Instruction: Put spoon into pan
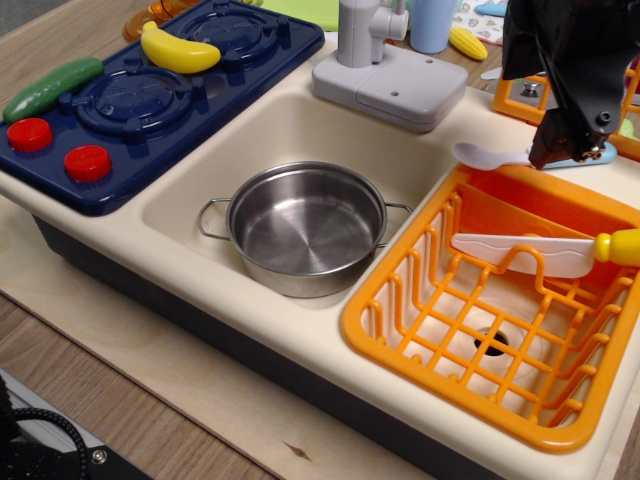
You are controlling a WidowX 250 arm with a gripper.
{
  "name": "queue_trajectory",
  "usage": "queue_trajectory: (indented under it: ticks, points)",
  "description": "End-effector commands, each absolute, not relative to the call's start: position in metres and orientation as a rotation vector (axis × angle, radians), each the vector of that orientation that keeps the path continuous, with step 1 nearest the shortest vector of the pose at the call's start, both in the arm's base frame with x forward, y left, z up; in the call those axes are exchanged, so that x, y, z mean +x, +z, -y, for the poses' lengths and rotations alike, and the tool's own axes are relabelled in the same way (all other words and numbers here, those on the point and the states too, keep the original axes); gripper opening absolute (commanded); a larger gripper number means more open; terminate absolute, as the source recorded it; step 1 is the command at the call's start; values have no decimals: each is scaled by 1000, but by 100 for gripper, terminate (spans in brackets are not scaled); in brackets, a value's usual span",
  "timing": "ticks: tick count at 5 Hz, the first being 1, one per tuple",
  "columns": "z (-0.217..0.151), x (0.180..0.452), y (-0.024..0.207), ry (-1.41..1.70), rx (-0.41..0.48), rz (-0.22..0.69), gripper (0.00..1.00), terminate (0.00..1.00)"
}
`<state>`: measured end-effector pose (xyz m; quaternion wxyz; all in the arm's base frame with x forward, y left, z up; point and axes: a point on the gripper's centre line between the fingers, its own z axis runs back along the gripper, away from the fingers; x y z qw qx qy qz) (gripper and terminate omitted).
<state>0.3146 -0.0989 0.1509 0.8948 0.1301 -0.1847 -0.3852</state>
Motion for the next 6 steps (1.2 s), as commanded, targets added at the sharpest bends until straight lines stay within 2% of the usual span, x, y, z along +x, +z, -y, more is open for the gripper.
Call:
queue_trajectory:
  ticks: [1,3,5,6]
  points:
    - [99,315,151,-799,270,383,100,0]
    - [72,312,132,-771,186,389,100,0]
    - [51,312,126,-737,122,377,100,0]
    - [54,311,120,-704,99,371,0,0]
